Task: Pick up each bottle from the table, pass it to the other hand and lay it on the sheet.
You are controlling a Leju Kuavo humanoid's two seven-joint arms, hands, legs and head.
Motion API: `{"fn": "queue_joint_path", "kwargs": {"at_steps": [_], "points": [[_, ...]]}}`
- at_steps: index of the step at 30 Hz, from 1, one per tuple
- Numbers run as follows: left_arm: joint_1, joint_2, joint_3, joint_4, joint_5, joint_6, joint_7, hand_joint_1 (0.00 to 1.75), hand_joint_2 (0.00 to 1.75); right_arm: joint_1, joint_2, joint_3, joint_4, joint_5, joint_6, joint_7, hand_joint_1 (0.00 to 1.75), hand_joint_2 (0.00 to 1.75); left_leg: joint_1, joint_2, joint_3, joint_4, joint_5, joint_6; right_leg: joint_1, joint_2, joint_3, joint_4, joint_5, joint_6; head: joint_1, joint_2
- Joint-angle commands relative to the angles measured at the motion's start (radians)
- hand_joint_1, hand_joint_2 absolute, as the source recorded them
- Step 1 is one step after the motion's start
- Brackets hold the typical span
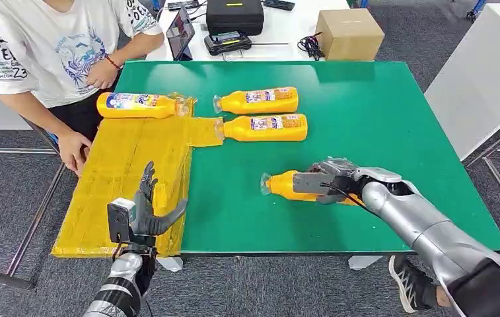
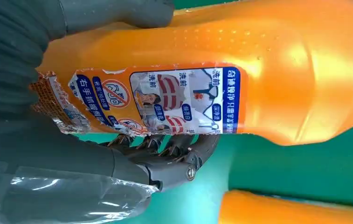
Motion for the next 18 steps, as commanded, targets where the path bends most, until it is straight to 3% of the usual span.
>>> {"fn": "queue_joint_path", "kwargs": {"at_steps": [1, 8, 9, 10, 12, 14, 18], "points": [[-0.027, 0.003, -0.011, 0.037, 0.003, 0.001, 0.003, 0.00, 1.75, 0.089, 0.040, -0.089, -0.037, -0.007, -0.148, -0.047, 1.75, 1.75, 0.001, 0.001, 0.004, 0.000, -0.002, -0.002, 0.002, 0.001, 0.004, 0.000, -0.002, -0.003, 0.000, 0.000], [-0.024, 0.003, -0.011, 0.031, 0.001, 0.001, 0.004, 0.00, 1.75, 0.124, 0.055, -0.124, -0.051, 0.005, -0.181, -0.054, 1.75, 1.75, 0.002, 0.002, 0.005, 0.000, -0.003, -0.002, 0.002, 0.001, 0.005, 0.000, -0.002, -0.003, 0.000, 0.000], [-0.002, -0.001, -0.008, -0.003, -0.003, 0.004, 0.011, 0.00, 1.75, 0.282, 0.158, -0.307, -0.134, 0.053, -0.352, -0.106, 1.75, 1.75, 0.002, 0.002, 0.006, 0.001, -0.003, -0.003, 0.002, 0.001, 0.006, 0.000, -0.002, -0.003, 0.000, 0.000], [0.024, -0.006, -0.007, -0.047, -0.017, 0.001, 0.025, 0.00, 1.75, 0.440, 0.336, -0.563, -0.308, 0.158, -0.451, -0.188, 1.75, 1.75, 0.003, 0.001, 0.006, 0.000, -0.003, -0.003, 0.003, 0.000, 0.007, -0.002, -0.002, -0.004, 0.000, 0.000], [0.036, -0.012, -0.017, -0.070, -0.021, -0.003, 0.032, 0.00, 1.75, 0.482, 0.403, -0.649, -0.394, 0.161, -0.498, -0.246, 1.75, 1.75, 0.004, 0.002, 0.010, -0.003, -0.004, -0.004, 0.005, 0.001, 0.011, -0.005, -0.002, -0.004, 0.000, 0.000], [0.037, -0.012, -0.017, -0.070, -0.021, -0.003, 0.032, 0.00, 1.75, 0.483, 0.400, -0.651, -0.393, 0.161, -0.498, -0.246, 1.75, 1.75, 0.005, 0.007, 0.008, -0.001, -0.005, -0.004, 0.005, 0.006, 0.006, -0.002, -0.002, -0.005, 0.000, 0.000], [0.043, -0.013, -0.031, -0.081, -0.020, -0.015, 0.033, 0.00, 1.75, 0.506, 0.453, -0.710, -0.417, 0.137, -0.524, -0.319, 1.75, 1.75, 0.004, 0.000, -0.001, 0.000, -0.002, -0.003, 0.004, 0.000, -0.001, 0.000, -0.002, -0.003, 0.000, 0.000]]}}
